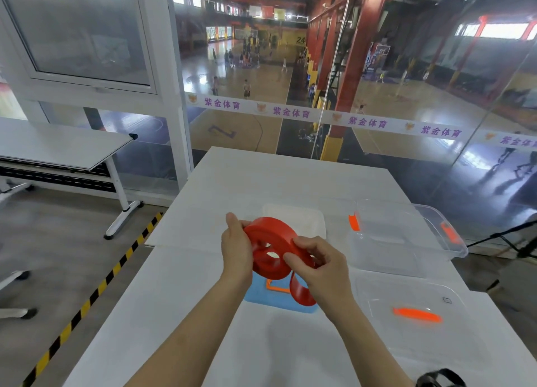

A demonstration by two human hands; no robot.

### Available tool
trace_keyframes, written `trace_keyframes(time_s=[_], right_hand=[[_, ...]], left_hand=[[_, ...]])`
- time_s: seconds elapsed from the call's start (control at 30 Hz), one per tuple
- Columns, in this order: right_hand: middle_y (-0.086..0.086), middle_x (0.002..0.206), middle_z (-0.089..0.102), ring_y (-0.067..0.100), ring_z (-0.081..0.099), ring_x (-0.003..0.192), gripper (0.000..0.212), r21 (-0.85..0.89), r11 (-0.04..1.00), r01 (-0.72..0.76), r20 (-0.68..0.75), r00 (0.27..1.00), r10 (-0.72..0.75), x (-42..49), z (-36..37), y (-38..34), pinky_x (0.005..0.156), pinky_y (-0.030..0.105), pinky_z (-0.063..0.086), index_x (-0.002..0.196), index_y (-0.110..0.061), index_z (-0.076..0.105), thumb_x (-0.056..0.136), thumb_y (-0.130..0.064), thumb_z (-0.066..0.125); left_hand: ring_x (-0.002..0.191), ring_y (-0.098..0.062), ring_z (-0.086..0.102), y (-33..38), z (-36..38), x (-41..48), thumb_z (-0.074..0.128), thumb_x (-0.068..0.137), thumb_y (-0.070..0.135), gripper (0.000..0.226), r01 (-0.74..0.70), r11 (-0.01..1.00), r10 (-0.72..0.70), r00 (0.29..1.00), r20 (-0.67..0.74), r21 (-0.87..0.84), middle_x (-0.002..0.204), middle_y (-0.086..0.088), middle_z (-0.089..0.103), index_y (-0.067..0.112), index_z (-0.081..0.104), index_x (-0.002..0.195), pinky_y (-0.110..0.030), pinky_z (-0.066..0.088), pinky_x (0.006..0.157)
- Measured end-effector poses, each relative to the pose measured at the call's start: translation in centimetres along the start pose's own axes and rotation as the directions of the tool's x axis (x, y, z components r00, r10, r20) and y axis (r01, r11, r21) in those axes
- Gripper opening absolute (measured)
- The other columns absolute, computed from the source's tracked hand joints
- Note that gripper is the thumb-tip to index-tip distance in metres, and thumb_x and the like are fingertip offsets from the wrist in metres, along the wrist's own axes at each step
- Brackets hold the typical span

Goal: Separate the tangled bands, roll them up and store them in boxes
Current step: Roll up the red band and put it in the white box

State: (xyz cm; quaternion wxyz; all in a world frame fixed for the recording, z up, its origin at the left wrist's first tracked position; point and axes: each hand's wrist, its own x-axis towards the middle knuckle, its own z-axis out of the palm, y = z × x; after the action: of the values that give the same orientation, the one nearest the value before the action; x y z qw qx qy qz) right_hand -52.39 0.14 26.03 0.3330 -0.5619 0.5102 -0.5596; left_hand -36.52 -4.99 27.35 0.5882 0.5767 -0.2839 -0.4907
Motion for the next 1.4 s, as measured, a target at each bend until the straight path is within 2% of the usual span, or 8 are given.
trace_keyframes(time_s=[0.17,0.33,0.43,0.6,0.9,1.03,1.2,1.4], right_hand=[[-0.021,0.100,0.079,0.006,0.075,0.098,0.030,-0.122,0.990,0.065,0.069,0.996,-0.057,0.9,-0.2,-0.1,0.088,0.021,0.058,0.097,-0.026,0.081,0.078,-0.005,0.090],[-0.028,0.104,0.077,0.000,0.074,0.101,0.028,-0.189,0.975,0.117,0.133,0.987,-0.092,1.0,1.0,-0.7,0.086,0.013,0.055,0.096,-0.026,0.081,0.076,-0.008,0.091],[-0.021,0.103,0.080,0.002,0.075,0.102,0.024,-0.145,0.983,0.111,0.093,0.991,-0.098,0.9,1.8,-0.8,0.088,0.014,0.056,0.094,-0.021,0.081,0.076,-0.011,0.093],[-0.021,0.109,0.079,0.004,0.075,0.107,0.027,-0.060,0.996,0.063,0.011,0.998,-0.063,0.1,2.5,-0.4,0.090,0.022,0.060,0.098,-0.021,0.082,0.076,-0.008,0.093],[-0.021,0.115,0.078,0.006,0.073,0.112,0.034,-0.034,0.999,0.042,-0.100,0.994,-0.045,-1.6,4.1,0.7,0.094,0.022,0.059,0.109,-0.018,0.081,0.079,-0.004,0.090],[-0.014,0.131,0.072,0.014,0.068,0.124,0.048,-0.103,0.992,0.073,-0.093,0.992,-0.083,-2.3,4.4,2.3,0.096,0.027,0.058,0.124,-0.024,0.077,0.081,-0.005,0.090],[-0.014,0.125,0.070,0.008,0.067,0.115,0.052,-0.090,0.996,0.018,-0.126,0.992,-0.029,-1.1,4.5,3.7,0.083,0.017,0.058,0.121,-0.040,0.076,0.085,-0.003,0.085],[-0.019,0.107,0.080,0.001,0.074,0.100,0.043,0.132,0.972,-0.195,-0.094,0.974,0.208,4.3,2.1,6.3,0.083,0.011,0.054,0.110,-0.039,0.078,0.089,-0.002,0.080]], left_hand=[[0.093,-0.008,0.071,0.1,-1.3,0.3,0.027,0.111,0.047,0.058,-0.353,0.896,0.301,0.929,0.216,0.270,0.094,0.007,0.078,0.027,0.077,0.089,-0.021,0.052,0.082],[0.076,-0.021,0.071,-0.6,-1.0,0.2,0.022,0.101,0.058,0.069,-0.440,0.806,0.348,0.893,0.285,0.396,0.071,-0.005,0.073,0.019,0.072,0.072,-0.046,0.058,0.082],[0.070,-0.018,0.070,-0.6,-1.5,0.7,0.020,0.106,0.054,0.075,-0.387,0.870,0.364,0.922,0.131,0.305,0.064,-0.002,0.072,0.016,0.072,0.067,-0.038,0.056,0.077],[0.067,-0.024,0.065,0.5,-1.7,2.0,0.021,0.110,0.047,0.073,-0.097,0.995,0.097,0.994,-0.042,-0.014,0.056,0.000,0.067,0.012,0.067,0.065,-0.038,0.055,0.074],[0.071,-0.029,0.065,0.2,-1.6,2.2,0.026,0.109,0.041,0.057,0.265,0.917,-0.281,0.960,-0.012,-0.299,0.073,-0.012,0.068,0.009,0.063,0.081,-0.035,0.053,0.069],[0.079,-0.032,0.067,-0.9,-1.2,2.8,0.029,0.108,0.040,0.051,0.400,0.836,-0.428,0.904,0.012,-0.376,0.086,-0.017,0.068,0.007,0.062,0.089,-0.043,0.057,0.086],[0.078,-0.030,0.067,-2.2,0.2,4.2,0.028,0.110,0.042,0.053,0.434,0.827,-0.460,0.888,0.015,-0.357,0.087,-0.015,0.068,0.008,0.062,0.089,-0.044,0.055,0.089],[0.098,-0.026,0.077,-4.6,2.1,7.2,0.023,0.107,0.063,0.071,0.295,0.955,-0.289,0.923,0.253,0.014,0.094,-0.008,0.082,0.015,0.074,0.104,-0.038,0.057,0.090]])
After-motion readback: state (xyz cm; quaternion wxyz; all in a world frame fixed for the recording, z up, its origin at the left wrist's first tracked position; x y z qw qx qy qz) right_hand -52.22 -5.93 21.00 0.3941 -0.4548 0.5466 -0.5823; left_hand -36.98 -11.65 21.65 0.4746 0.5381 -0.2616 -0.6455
